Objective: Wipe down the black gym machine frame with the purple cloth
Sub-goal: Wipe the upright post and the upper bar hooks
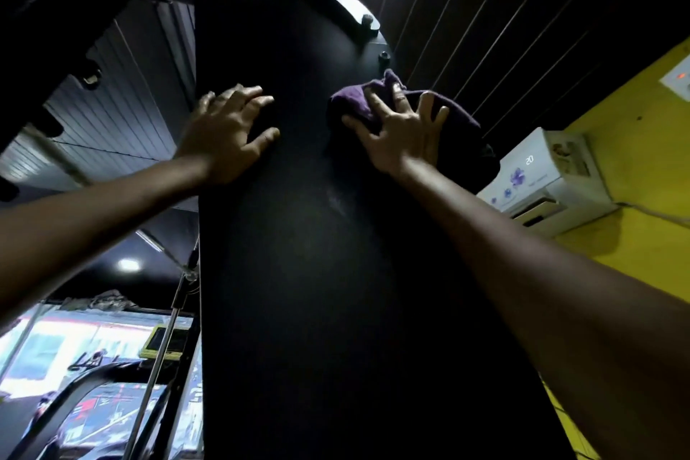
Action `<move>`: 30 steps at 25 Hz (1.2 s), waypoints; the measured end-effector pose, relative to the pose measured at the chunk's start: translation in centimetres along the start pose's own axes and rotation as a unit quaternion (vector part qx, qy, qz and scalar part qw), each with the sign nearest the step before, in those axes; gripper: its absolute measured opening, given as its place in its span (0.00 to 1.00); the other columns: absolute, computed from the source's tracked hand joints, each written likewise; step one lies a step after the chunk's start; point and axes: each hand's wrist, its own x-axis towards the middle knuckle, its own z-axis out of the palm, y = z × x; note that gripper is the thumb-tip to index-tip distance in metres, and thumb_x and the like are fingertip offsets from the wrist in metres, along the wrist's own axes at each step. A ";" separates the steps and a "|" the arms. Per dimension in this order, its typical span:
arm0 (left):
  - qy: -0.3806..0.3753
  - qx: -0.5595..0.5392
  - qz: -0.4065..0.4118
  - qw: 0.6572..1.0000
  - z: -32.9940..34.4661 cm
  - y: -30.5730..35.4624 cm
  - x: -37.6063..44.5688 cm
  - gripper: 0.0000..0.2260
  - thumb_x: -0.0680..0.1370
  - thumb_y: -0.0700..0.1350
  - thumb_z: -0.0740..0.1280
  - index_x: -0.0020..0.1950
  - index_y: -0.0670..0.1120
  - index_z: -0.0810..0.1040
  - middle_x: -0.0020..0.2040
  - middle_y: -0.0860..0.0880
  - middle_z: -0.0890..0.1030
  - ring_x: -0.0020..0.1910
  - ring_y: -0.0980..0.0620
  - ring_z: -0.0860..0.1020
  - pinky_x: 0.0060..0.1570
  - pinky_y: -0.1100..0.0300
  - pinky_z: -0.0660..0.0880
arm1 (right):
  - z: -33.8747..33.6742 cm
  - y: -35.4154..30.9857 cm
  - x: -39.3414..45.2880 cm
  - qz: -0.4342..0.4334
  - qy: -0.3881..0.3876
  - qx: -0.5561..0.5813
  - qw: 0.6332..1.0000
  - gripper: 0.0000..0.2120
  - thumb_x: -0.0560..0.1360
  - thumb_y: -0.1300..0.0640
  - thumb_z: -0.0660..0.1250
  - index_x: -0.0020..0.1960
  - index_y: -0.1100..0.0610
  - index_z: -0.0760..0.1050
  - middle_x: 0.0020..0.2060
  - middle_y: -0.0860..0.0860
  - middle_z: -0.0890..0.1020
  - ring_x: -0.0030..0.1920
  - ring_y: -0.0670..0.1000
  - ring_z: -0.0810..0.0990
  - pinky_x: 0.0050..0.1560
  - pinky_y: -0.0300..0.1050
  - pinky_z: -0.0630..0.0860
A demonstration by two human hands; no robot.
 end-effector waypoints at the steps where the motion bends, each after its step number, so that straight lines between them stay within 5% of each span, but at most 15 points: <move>1: 0.011 -0.007 0.003 1.000 0.4 -0.2 -0.1 0.31 0.74 0.58 0.52 0.74 0.44 0.65 0.75 0.45 0.64 0.75 0.44 0.57 0.72 0.48 0.49 | 0.2 -0.7 -0.3 -0.013 0.007 -0.008 1.000 0.31 0.75 0.31 0.51 0.75 0.40 0.56 0.77 0.47 0.55 0.74 0.61 0.52 0.72 0.60 0.43; 6: 0.047 -0.016 0.029 0.998 0.5 -0.9 0.3 0.30 0.75 0.57 0.53 0.72 0.43 0.68 0.73 0.43 0.66 0.74 0.43 0.60 0.71 0.46 0.52 | -0.1 -0.4 -0.3 -0.157 0.022 -0.032 0.987 0.30 0.77 0.34 0.53 0.76 0.44 0.56 0.76 0.46 0.59 0.70 0.60 0.60 0.68 0.53 0.60; 9: 0.057 -0.013 0.034 0.998 1.0 -1.0 -0.1 0.29 0.75 0.57 0.53 0.71 0.42 0.69 0.72 0.42 0.67 0.73 0.41 0.62 0.71 0.44 0.53 | -0.6 1.6 1.4 -0.098 -0.012 -0.056 0.994 0.31 0.75 0.31 0.51 0.75 0.41 0.55 0.76 0.44 0.57 0.70 0.62 0.60 0.69 0.54 0.60; 14: 0.049 -0.021 0.024 0.998 0.7 -0.7 -0.1 0.30 0.75 0.57 0.52 0.72 0.43 0.67 0.74 0.42 0.66 0.74 0.42 0.60 0.72 0.46 0.51 | -0.7 0.7 1.0 -0.001 -0.023 -0.075 0.997 0.33 0.72 0.26 0.46 0.74 0.36 0.52 0.76 0.42 0.55 0.74 0.58 0.52 0.71 0.64 0.46; 22: 0.041 -0.017 0.021 0.999 0.5 -0.2 -0.3 0.31 0.74 0.57 0.51 0.73 0.42 0.66 0.75 0.42 0.64 0.75 0.42 0.58 0.72 0.45 0.49 | -0.6 2.1 -3.4 0.006 -0.060 0.009 0.998 0.33 0.71 0.26 0.52 0.73 0.33 0.52 0.77 0.43 0.51 0.73 0.58 0.52 0.67 0.66 0.53; 30: 0.100 -0.004 -0.053 0.994 0.8 -0.3 -0.6 0.25 0.81 0.53 0.57 0.75 0.42 0.61 0.77 0.42 0.56 0.77 0.44 0.52 0.73 0.46 0.44 | -0.6 -0.6 0.5 0.197 -0.052 0.074 0.976 0.31 0.75 0.30 0.51 0.75 0.39 0.53 0.77 0.50 0.51 0.74 0.63 0.51 0.68 0.67 0.51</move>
